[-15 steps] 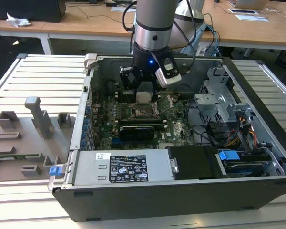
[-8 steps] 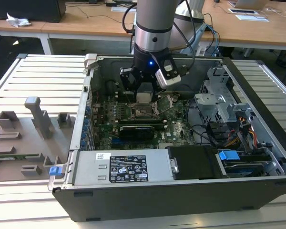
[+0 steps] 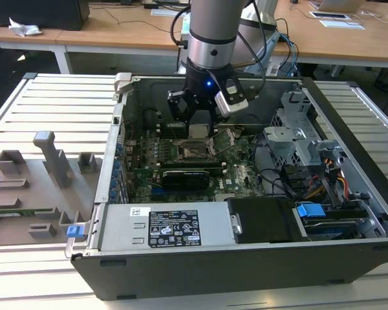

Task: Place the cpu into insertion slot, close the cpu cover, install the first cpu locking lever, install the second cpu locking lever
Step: 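Place the cpu into insertion slot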

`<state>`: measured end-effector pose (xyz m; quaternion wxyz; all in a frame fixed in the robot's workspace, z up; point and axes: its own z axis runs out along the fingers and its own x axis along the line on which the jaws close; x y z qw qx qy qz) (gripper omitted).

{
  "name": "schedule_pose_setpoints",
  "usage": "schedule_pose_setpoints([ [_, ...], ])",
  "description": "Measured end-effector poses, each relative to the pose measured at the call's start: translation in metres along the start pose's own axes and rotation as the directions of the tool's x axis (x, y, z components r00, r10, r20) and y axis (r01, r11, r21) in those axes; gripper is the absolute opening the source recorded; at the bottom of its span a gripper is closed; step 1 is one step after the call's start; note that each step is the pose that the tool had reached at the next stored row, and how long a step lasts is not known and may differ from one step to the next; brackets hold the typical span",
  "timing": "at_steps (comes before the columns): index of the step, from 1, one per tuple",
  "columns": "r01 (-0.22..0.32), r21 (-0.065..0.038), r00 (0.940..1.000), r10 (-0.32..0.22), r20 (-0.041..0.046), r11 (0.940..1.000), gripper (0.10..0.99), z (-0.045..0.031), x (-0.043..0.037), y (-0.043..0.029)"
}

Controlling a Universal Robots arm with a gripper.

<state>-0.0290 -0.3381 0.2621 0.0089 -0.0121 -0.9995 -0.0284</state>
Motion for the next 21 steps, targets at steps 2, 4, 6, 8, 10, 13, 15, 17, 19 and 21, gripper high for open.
schedule_pose_setpoints([
  [2,0.000,0.000,1.0000,0.000,0.0000,1.0000,0.541,0.0038,-0.0009,0.0001],
  [4,0.000,0.001,1.0000,0.000,0.0001,1.0000,0.541,0.0072,-0.0020,0.0007],
  [6,0.000,0.002,1.0000,0.000,-0.0001,1.0000,0.541,0.0097,-0.0036,0.0017],
  [8,0.000,0.004,1.0000,0.000,0.0000,1.0000,0.541,0.0127,-0.0059,0.0040],
  [10,0.000,0.005,1.0000,0.000,0.0002,1.0000,0.541,0.0153,-0.0070,0.0057],
  [13,0.000,0.007,1.0000,0.000,0.0001,1.0000,0.541,0.0195,-0.0080,0.0069],
  [15,0.000,0.007,1.0000,0.000,0.0000,1.0000,0.541,0.0195,-0.0080,0.0069],
  [17,0.000,0.007,1.0000,0.000,0.0001,1.0000,0.541,0.0196,-0.0080,0.0069],
  [19,0.000,0.007,1.0000,0.000,0.0001,1.0000,0.541,0.0197,-0.0080,0.0069],
  [21,-0.001,0.007,1.0000,0.001,0.0002,1.0000,0.541,0.0197,-0.0080,0.0069],
])
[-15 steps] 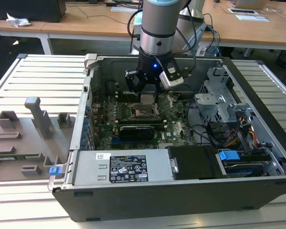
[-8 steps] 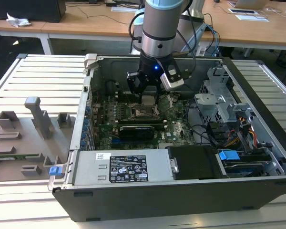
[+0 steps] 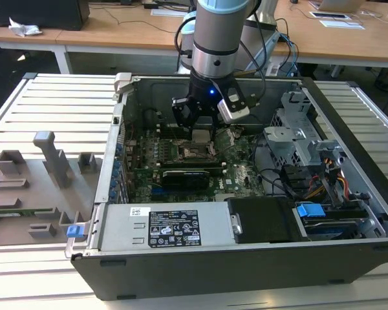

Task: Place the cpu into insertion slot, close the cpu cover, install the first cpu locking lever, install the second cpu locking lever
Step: 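Place the cpu into insertion slot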

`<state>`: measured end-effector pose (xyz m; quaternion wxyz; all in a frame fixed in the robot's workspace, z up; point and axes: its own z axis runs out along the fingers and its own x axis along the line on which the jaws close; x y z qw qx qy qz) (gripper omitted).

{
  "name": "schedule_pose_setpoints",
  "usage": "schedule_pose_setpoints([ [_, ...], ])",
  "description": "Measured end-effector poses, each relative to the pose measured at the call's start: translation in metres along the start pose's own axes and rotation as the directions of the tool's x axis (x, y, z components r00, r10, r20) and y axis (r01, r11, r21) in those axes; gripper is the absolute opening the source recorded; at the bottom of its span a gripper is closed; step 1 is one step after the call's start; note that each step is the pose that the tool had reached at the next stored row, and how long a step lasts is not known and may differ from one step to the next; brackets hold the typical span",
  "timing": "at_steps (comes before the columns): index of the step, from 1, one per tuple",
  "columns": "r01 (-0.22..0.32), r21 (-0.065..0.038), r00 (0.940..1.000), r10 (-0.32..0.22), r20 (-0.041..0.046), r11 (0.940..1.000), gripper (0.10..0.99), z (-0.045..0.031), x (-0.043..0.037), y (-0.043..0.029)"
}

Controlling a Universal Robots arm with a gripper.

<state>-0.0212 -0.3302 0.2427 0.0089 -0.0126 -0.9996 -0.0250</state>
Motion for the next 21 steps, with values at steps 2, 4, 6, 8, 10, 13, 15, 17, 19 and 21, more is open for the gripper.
schedule_pose_setpoints([
  [2,-0.008,0.000,1.0000,0.008,0.0005,1.0000,0.541,0.0000,0.0000,0.0000],
  [4,-0.030,0.001,0.9996,0.030,0.0016,0.9996,0.541,0.0001,0.0000,0.0000],
  [6,-0.054,0.002,0.9985,0.054,0.0028,0.9985,0.541,0.0001,0.0000,0.0000],
  [8,-0.076,0.002,0.9971,0.076,0.0039,0.9971,0.541,0.0002,0.0000,0.0000],
  [10,-0.097,0.001,0.9953,0.097,0.0050,0.9953,0.541,0.0003,0.0000,0.0000],
  [13,-0.137,0.001,0.9906,0.137,0.0069,0.9906,0.541,0.0004,0.0000,0.0000],
  [15,-0.172,0.000,0.9850,0.172,0.0086,0.9850,0.541,0.0004,0.0000,0.0000],
  [17,-0.204,-0.001,0.9789,0.204,0.0101,0.9789,0.541,0.0005,0.0000,0.0000],
  [19,-0.235,-0.002,0.9720,0.235,0.0116,0.9720,0.541,0.0006,0.0000,0.0000],
  [21,-0.277,-0.003,0.9608,0.277,0.0134,0.9609,0.541,0.0007,0.0000,0.0000],
])
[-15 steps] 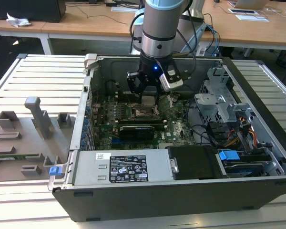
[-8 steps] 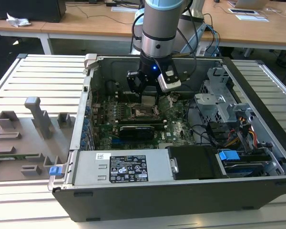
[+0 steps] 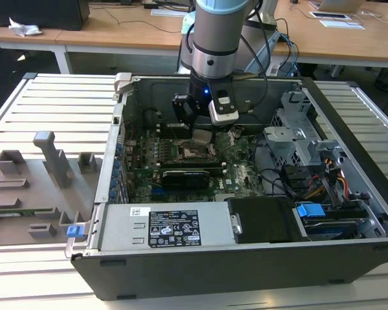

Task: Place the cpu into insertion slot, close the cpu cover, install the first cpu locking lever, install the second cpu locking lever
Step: 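Place the cpu into insertion slot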

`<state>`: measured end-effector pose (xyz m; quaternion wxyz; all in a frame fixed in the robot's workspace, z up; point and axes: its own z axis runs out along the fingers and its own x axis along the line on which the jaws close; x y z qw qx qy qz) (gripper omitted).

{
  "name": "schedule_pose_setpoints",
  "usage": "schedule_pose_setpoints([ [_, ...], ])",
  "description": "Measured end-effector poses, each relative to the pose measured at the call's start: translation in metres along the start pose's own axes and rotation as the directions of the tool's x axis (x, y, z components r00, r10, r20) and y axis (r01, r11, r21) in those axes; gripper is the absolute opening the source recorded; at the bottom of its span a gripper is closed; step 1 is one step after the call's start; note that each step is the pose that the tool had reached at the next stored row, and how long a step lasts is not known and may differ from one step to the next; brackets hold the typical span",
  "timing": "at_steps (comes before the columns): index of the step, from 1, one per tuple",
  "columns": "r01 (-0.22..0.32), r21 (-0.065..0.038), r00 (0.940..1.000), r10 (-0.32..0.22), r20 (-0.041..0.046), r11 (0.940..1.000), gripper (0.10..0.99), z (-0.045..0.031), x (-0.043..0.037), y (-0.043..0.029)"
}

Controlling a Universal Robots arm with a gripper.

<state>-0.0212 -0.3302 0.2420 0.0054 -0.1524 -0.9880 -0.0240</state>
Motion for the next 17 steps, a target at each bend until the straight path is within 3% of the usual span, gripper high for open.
schedule_pose_setpoints([
  [5,-0.068,-0.001,0.9977,0.068,0.0030,0.9977,0.541,0.0001,0.0000,0.0000],
  [11,-0.140,-0.003,0.9901,0.140,0.0062,0.9901,0.541,0.0001,0.0000,0.0000],
  [14,-0.184,-0.004,0.9829,0.184,0.0081,0.9829,0.541,0.0001,0.0000,0.0000],
  [17,-0.242,-0.006,0.9702,0.242,0.0106,0.9702,0.541,0.0000,0.0000,0.0000],
])
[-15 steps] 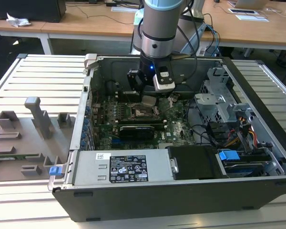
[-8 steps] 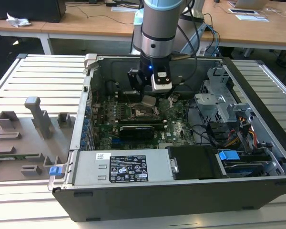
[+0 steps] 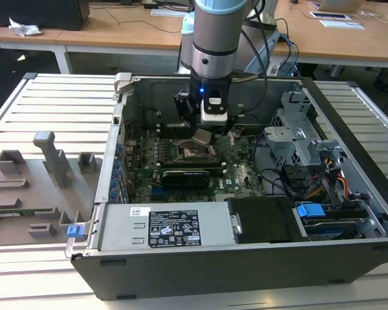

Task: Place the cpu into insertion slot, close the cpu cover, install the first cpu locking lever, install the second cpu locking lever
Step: 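Place the cpu into insertion slot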

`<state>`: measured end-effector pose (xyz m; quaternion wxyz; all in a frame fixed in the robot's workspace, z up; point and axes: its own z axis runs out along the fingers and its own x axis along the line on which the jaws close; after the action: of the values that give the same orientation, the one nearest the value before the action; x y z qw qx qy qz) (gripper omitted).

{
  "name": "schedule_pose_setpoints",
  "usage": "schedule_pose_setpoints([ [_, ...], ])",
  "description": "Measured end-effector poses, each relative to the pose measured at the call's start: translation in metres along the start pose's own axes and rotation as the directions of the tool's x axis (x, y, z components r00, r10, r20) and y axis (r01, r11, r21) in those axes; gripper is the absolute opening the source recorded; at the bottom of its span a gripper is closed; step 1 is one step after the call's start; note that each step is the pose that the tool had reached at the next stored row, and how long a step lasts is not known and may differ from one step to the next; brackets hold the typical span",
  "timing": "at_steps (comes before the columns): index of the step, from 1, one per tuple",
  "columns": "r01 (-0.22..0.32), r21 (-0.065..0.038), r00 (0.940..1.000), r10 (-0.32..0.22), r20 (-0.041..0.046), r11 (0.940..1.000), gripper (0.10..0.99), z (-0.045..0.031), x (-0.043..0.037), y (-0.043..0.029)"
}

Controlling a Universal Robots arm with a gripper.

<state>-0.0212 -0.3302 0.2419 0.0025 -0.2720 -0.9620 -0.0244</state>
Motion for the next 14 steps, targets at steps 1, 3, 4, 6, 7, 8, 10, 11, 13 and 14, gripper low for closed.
schedule_pose_setpoints([
  [1,-0.007,0.000,1.0000,0.007,0.0003,1.0000,0.541,0.0000,0.0000,0.0000],
  [3,-0.040,-0.001,0.9992,0.040,0.0018,0.9992,0.541,0.0000,0.0000,0.0000],
  [4,-0.057,-0.001,0.9984,0.057,0.0025,0.9984,0.541,0.0000,0.0000,0.0000],
  [6,-0.077,-0.002,0.9971,0.077,0.0034,0.9971,0.541,0.0000,0.0000,0.0000],
  [7,-0.090,-0.002,0.9960,0.090,0.0040,0.9960,0.541,0.0000,0.0000,0.0000],
  [8,-0.099,-0.002,0.9951,0.099,0.0044,0.9951,0.541,0.0000,0.0000,0.0000],
  [10,-0.121,-0.003,0.9927,0.121,0.0054,0.9927,0.541,0.0000,0.0000,0.0000],
  [11,-0.143,-0.003,0.9897,0.143,0.0063,0.9897,0.541,0.0000,0.0000,0.0000],
  [13,-0.167,-0.004,0.9859,0.167,0.0074,0.9859,0.541,0.0000,0.0000,0.0000],
  [14,-0.178,-0.004,0.9840,0.178,0.0079,0.9841,0.541,0.0000,0.0000,0.0000],
])
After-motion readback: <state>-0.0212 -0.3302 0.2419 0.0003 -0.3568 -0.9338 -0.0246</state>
